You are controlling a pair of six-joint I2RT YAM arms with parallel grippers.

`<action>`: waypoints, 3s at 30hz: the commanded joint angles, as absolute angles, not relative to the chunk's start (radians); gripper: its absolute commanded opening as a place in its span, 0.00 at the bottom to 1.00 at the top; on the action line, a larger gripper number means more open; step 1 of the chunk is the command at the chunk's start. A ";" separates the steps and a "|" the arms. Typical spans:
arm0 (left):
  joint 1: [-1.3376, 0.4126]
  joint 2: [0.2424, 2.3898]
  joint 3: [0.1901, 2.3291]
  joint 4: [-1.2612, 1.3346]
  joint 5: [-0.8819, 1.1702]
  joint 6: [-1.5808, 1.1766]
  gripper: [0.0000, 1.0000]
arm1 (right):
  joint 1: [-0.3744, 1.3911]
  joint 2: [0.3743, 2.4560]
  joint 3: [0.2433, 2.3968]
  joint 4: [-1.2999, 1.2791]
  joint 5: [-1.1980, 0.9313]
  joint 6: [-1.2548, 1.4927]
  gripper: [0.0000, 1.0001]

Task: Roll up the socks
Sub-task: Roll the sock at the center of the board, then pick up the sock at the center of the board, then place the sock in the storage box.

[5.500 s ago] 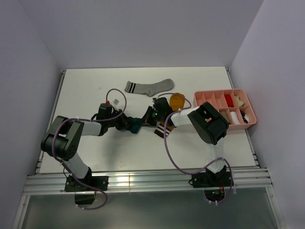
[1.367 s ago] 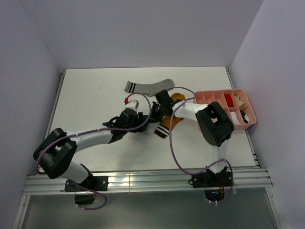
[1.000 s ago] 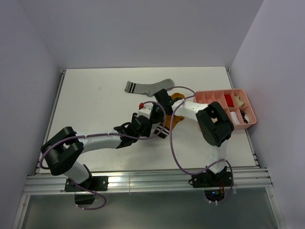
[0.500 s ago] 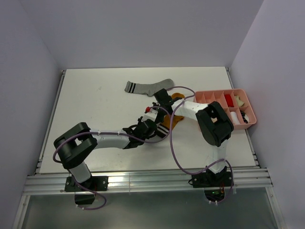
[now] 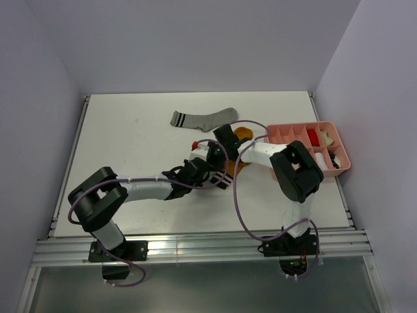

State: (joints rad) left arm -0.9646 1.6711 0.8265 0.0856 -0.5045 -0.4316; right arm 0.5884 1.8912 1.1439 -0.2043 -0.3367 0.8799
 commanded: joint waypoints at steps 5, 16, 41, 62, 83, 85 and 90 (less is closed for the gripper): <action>-0.812 1.572 0.718 0.097 -0.209 -0.607 0.01 | 0.580 1.718 0.981 0.044 -0.336 0.957 0.59; -0.555 1.525 0.589 0.256 0.194 -0.821 0.01 | 0.595 1.704 0.908 0.262 -0.337 0.959 0.70; -0.361 1.719 0.538 0.315 0.448 -0.943 0.01 | 0.716 1.983 1.117 0.160 -0.195 0.845 0.68; -0.350 1.847 0.607 0.285 0.511 -0.936 0.36 | 0.784 2.036 1.328 -0.199 -0.003 0.632 0.00; -0.347 1.187 1.015 -0.328 -0.122 -0.565 0.83 | 0.457 1.585 1.493 -0.587 0.040 0.246 0.00; -0.339 1.145 1.072 -0.386 -0.190 -0.531 0.86 | 0.378 1.548 1.482 -0.588 0.080 0.221 0.00; -0.334 1.089 1.172 -0.478 -0.357 -0.482 0.93 | 0.189 1.453 1.421 -0.478 0.069 0.170 0.00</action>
